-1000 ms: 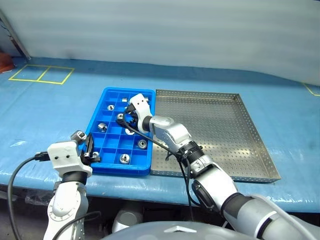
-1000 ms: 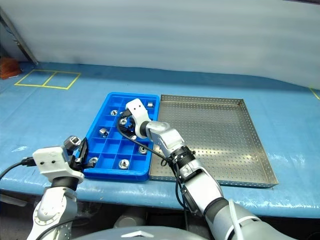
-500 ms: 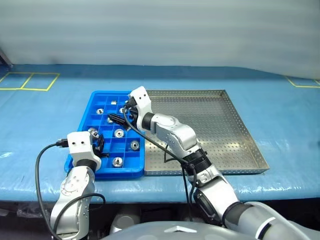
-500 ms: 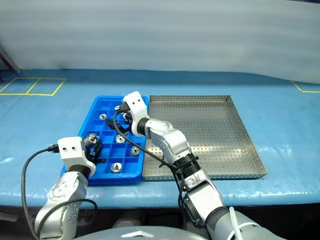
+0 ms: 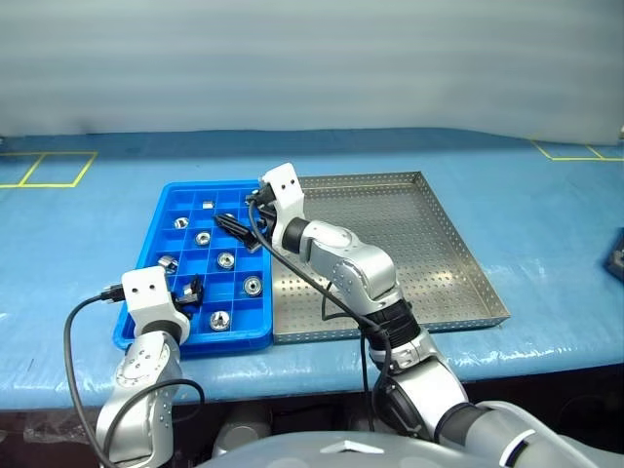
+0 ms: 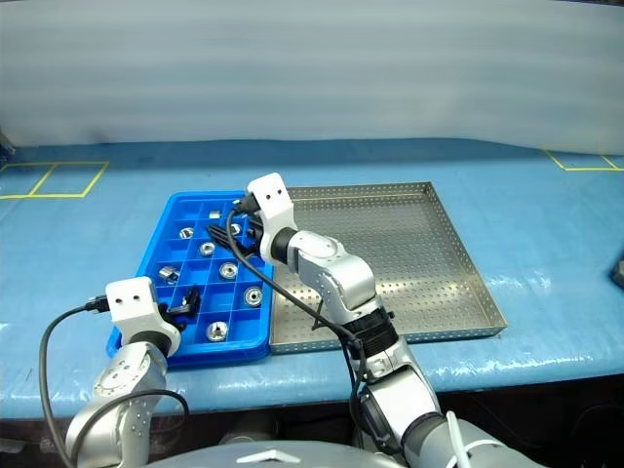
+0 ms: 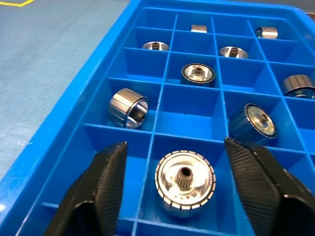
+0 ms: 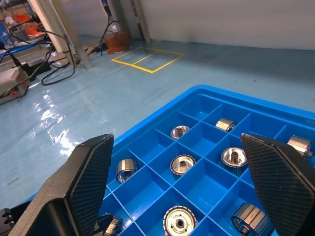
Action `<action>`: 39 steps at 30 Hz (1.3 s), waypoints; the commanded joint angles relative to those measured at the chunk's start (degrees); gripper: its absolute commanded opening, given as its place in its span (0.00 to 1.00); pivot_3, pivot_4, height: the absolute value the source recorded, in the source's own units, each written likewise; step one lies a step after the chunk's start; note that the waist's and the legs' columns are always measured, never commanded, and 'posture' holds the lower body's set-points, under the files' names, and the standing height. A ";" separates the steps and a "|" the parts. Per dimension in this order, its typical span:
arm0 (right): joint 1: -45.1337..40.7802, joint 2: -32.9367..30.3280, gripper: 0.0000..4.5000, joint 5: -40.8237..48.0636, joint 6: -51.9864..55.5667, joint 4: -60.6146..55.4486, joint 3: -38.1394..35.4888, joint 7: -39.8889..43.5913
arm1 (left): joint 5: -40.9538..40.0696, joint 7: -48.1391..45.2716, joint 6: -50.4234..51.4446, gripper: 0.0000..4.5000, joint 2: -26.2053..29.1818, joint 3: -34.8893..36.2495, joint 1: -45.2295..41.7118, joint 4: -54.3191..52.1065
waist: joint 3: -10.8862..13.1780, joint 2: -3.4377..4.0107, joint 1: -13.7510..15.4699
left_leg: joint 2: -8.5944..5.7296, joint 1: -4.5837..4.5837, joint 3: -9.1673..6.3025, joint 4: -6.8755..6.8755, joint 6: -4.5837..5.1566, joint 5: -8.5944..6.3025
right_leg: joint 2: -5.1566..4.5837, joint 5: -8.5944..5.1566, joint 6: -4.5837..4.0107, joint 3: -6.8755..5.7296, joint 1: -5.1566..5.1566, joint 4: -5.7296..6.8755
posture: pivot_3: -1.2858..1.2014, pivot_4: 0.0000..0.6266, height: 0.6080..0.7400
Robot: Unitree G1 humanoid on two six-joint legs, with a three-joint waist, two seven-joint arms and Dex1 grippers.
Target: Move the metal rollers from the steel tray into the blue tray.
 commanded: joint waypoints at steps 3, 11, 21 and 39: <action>0.00 1.02 0.97 0.73 -0.09 -3.95 -0.13 0.46 | -0.65 -2.80 -8.12 0.99 0.99 -1.27 -1.32 -3.38 | 3.67 0.14 -0.16 | 0.01 0.39 -0.03 0.02 0.14 0.04 | -0.05 -0.12 -0.07 -0.08 0.38 -0.10 | 0.64 0.00 1.00; 1.26 -1.35 0.97 -0.29 -2.73 -7.91 0.51 1.98 | 2.56 -5.43 -16.17 0.99 4.95 -3.68 -2.97 -5.23 | 4.33 0.32 -1.02 | -0.13 0.02 -0.30 -0.35 0.16 0.07 | -0.03 -0.05 -0.06 -0.06 -0.14 -0.02 | 0.62 0.00 1.00; 8.29 -7.37 0.97 -3.83 -4.50 -14.00 -0.61 0.19 | 3.38 -8.79 -17.49 0.99 8.68 -5.43 -8.28 -1.59 | 4.73 0.37 -1.36 | -0.15 -0.24 -0.39 -0.42 0.17 0.05 | -0.08 -0.30 -0.19 -0.17 -0.32 -0.12 | 0.56 0.00 1.00; 11.78 -7.82 0.97 -5.38 -6.51 -14.76 -3.99 -3.93 | 2.94 -8.94 -18.91 0.99 8.87 -5.82 -10.46 0.27 | 0.76 -0.34 -7.47 | -0.21 -0.33 -0.15 -0.17 0.08 -0.14 | -0.15 -0.33 0.28 -0.03 -0.25 -0.20 | 0.55 0.00 1.00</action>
